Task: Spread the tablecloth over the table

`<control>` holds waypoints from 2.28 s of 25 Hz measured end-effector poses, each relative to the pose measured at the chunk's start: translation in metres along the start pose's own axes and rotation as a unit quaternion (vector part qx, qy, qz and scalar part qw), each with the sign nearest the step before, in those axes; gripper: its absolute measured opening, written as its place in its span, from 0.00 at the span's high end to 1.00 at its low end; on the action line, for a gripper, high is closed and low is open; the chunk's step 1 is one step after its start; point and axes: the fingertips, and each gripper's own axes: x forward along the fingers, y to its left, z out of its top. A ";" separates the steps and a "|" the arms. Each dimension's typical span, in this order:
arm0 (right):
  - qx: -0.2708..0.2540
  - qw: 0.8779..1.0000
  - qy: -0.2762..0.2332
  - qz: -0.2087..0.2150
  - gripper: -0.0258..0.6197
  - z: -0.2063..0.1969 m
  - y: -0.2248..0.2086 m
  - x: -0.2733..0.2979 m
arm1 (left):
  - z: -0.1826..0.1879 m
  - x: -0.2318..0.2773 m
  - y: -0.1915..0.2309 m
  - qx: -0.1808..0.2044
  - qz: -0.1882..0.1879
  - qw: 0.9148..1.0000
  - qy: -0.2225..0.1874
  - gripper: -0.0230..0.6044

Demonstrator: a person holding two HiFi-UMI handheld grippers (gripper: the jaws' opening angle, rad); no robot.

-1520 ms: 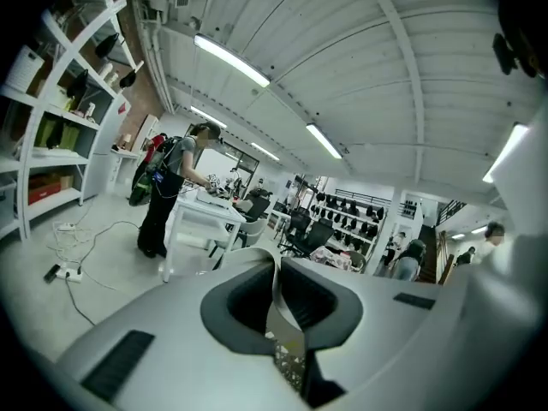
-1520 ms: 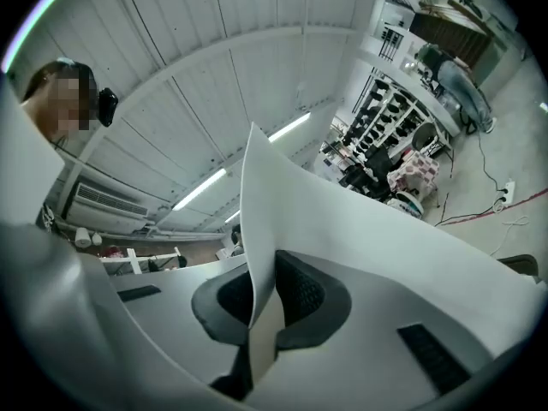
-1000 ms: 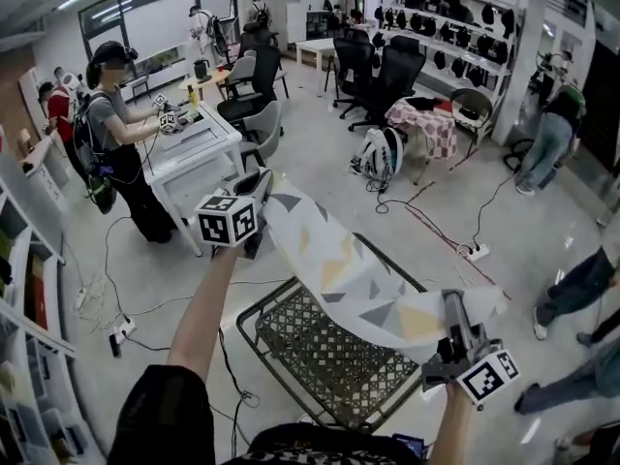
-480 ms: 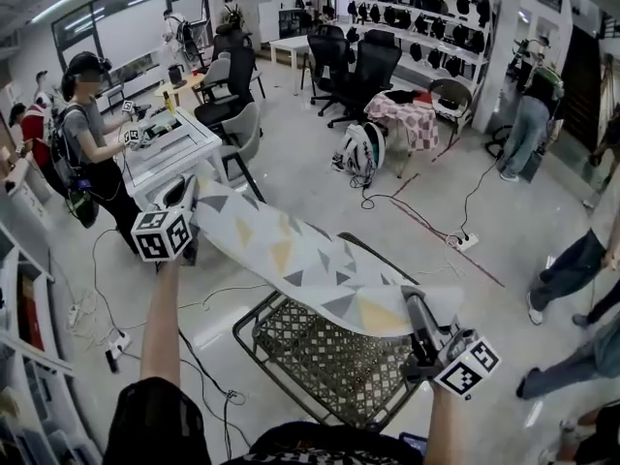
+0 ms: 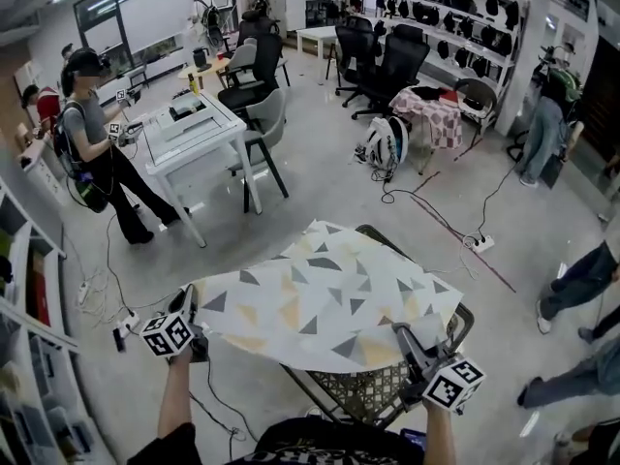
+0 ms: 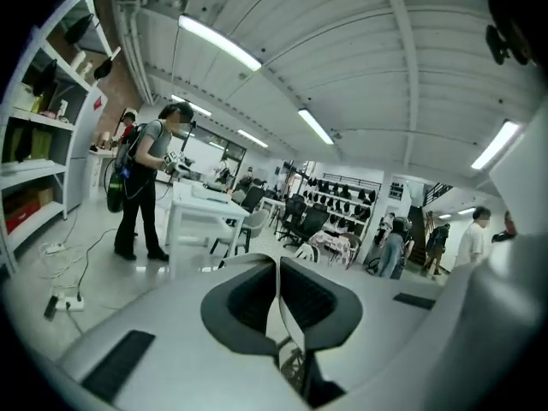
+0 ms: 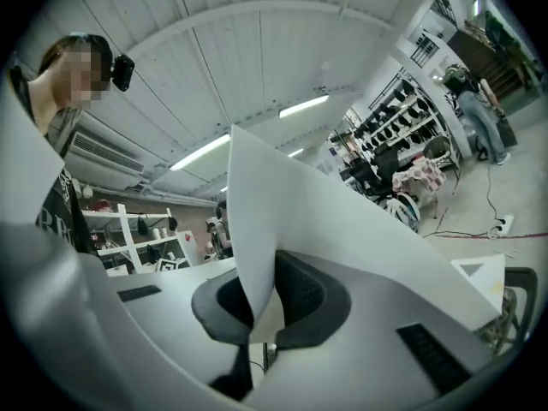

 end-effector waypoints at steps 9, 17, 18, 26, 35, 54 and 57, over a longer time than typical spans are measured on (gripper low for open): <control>0.071 0.988 -0.008 -0.134 0.94 -0.038 -0.050 -0.072 | -0.141 -0.062 -0.017 -0.049 0.006 0.992 0.115 0.92; 0.119 0.965 0.024 -0.231 0.94 -0.101 -0.047 -0.108 | -0.185 -0.090 -0.050 -0.004 -0.034 0.984 0.172 0.92; 0.122 0.963 0.027 -0.239 0.94 -0.108 -0.049 -0.112 | -0.195 -0.094 -0.054 0.002 -0.037 0.983 0.182 0.92; 0.130 0.940 0.032 -0.313 0.94 -0.131 -0.069 -0.150 | -0.252 -0.125 -0.066 0.048 -0.047 0.965 0.253 0.92; 0.136 0.932 0.086 -0.325 0.90 -0.166 -0.090 -0.195 | -0.272 -0.146 -0.086 0.089 0.001 0.961 0.261 0.92; 0.209 0.924 0.151 -0.282 0.56 -0.257 -0.087 -0.262 | -0.318 -0.186 -0.179 0.092 -0.032 0.961 0.260 0.44; 0.201 0.922 0.160 -0.289 0.53 -0.261 -0.085 -0.272 | -0.314 -0.193 -0.205 0.097 -0.065 0.961 0.250 0.44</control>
